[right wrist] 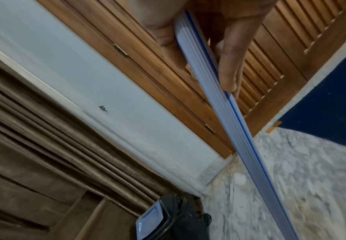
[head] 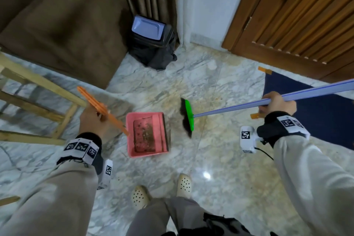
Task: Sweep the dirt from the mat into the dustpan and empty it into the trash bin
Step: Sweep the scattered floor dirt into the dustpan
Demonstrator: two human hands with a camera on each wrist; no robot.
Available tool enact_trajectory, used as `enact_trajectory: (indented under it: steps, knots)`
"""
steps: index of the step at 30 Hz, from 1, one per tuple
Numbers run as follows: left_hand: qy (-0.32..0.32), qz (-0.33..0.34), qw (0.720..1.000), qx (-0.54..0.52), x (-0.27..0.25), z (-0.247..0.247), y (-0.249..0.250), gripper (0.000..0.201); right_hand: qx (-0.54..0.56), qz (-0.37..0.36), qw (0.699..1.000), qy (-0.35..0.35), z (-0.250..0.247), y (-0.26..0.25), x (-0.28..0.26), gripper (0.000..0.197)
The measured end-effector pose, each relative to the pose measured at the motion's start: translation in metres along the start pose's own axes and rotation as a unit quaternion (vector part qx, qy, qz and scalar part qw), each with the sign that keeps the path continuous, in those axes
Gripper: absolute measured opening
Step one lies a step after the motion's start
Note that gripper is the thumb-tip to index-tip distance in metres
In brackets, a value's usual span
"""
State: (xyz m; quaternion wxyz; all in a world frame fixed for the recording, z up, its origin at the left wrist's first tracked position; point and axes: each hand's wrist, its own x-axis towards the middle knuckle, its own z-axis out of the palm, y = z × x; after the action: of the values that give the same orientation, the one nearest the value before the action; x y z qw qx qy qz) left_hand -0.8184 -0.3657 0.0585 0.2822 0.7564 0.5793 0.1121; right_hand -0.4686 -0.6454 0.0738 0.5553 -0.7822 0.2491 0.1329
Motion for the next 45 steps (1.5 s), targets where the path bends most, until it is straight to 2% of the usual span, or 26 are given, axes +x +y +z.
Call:
enact_trajectory:
  steps: [4,7,9,13,17,20,24,27,30,36,38,45]
  knots:
    - [0.022,-0.007,1.000,-0.007,0.009,-0.032,-0.013,0.024,-0.050,-0.063,0.997,0.019,0.013,-0.013,-0.013,0.027]
    - [0.034,-0.005,0.998,0.046,0.024,-0.055,-0.040,0.024,-0.090,-0.104,0.990,0.036,0.024,-0.014,-0.029,0.020]
    - [0.032,-0.008,0.997,0.073,0.035,-0.071,-0.059,0.021,-0.104,-0.113,0.987,0.049,0.033,-0.012,-0.041,0.022]
    - [0.067,-0.024,0.996,0.061,0.056,-0.101,-0.096,0.019,-0.120,-0.125,0.983,0.053,0.059,0.011,-0.077,0.017]
    - [0.079,-0.036,0.996,0.027,0.079,-0.118,-0.144,0.023,-0.174,-0.117,0.977,0.050,0.101,0.054,-0.123,0.030]
    - [0.078,-0.039,0.996,0.004,0.096,-0.125,-0.185,0.015,-0.210,-0.095,0.973,-0.002,0.141,0.095,-0.167,0.022]
    - [0.064,-0.055,0.996,0.026,0.110,-0.134,-0.225,0.017,-0.255,-0.100,0.959,-0.074,0.193,0.141,-0.223,0.027]
    - [0.055,-0.066,0.996,0.010,0.120,-0.142,-0.245,0.019,-0.278,-0.123,0.943,-0.134,0.226,0.161,-0.263,0.021]
    - [0.038,-0.051,0.998,0.013,0.126,-0.147,-0.257,0.021,-0.247,-0.122,0.948,-0.160,0.252,0.171,-0.294,0.020]
    - [0.040,-0.058,0.997,-0.025,0.118,-0.150,-0.259,0.009,-0.181,-0.090,0.958,-0.205,0.285,0.173,-0.332,0.019]
    - [0.044,-0.053,0.997,-0.031,0.117,-0.150,-0.260,0.012,-0.176,-0.089,0.957,-0.214,0.289,0.169,-0.333,0.018]
    - [0.031,-0.078,0.996,-0.038,0.119,-0.165,-0.281,0.010,-0.135,-0.099,0.976,-0.142,0.273,0.114,-0.301,0.010]
